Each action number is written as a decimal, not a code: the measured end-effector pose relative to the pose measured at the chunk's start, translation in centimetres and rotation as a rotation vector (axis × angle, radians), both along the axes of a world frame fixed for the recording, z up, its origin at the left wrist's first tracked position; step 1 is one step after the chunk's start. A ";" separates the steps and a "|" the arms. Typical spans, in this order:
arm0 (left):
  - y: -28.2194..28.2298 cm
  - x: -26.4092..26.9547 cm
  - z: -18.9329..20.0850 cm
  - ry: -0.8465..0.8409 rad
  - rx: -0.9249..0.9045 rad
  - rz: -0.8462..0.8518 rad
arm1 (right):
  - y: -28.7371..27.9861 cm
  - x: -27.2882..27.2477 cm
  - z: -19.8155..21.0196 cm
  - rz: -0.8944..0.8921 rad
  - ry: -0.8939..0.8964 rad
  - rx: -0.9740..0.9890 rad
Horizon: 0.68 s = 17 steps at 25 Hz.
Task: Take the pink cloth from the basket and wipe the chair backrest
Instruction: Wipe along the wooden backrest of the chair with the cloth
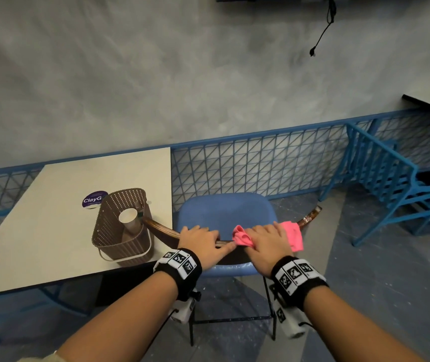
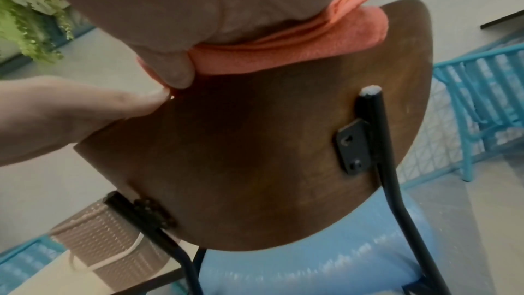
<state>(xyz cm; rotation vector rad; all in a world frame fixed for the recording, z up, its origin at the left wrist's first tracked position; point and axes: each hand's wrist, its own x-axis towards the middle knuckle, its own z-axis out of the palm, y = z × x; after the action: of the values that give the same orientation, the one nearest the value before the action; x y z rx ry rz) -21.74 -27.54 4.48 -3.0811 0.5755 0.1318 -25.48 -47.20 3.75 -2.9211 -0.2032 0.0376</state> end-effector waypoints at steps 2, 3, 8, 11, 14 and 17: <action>0.1 -0.2 0.0 -0.016 -0.003 -0.002 | -1.4 -0.9 -0.4 0.099 -0.021 0.050; 0.2 -0.2 0.0 -0.021 -0.005 -0.004 | -2.6 -1.0 -0.4 0.125 -0.034 0.072; 0.2 0.2 -0.1 -0.010 -0.030 0.001 | -5.2 0.3 0.1 0.010 -0.011 0.036; 0.1 0.2 -0.1 -0.008 -0.020 0.007 | -2.2 0.9 0.2 -0.047 0.022 -0.030; 0.0 0.0 0.1 -0.013 -0.020 0.013 | -1.2 0.9 0.1 0.066 0.032 -0.037; 0.1 -0.1 0.3 0.016 -0.015 0.007 | -4.4 1.5 0.2 0.098 0.032 -0.012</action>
<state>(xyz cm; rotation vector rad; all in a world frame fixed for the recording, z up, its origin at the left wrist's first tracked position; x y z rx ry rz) -21.86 -27.42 4.75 -3.0999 0.5687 0.1528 -23.98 -51.60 3.92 -2.9175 -0.3425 0.1011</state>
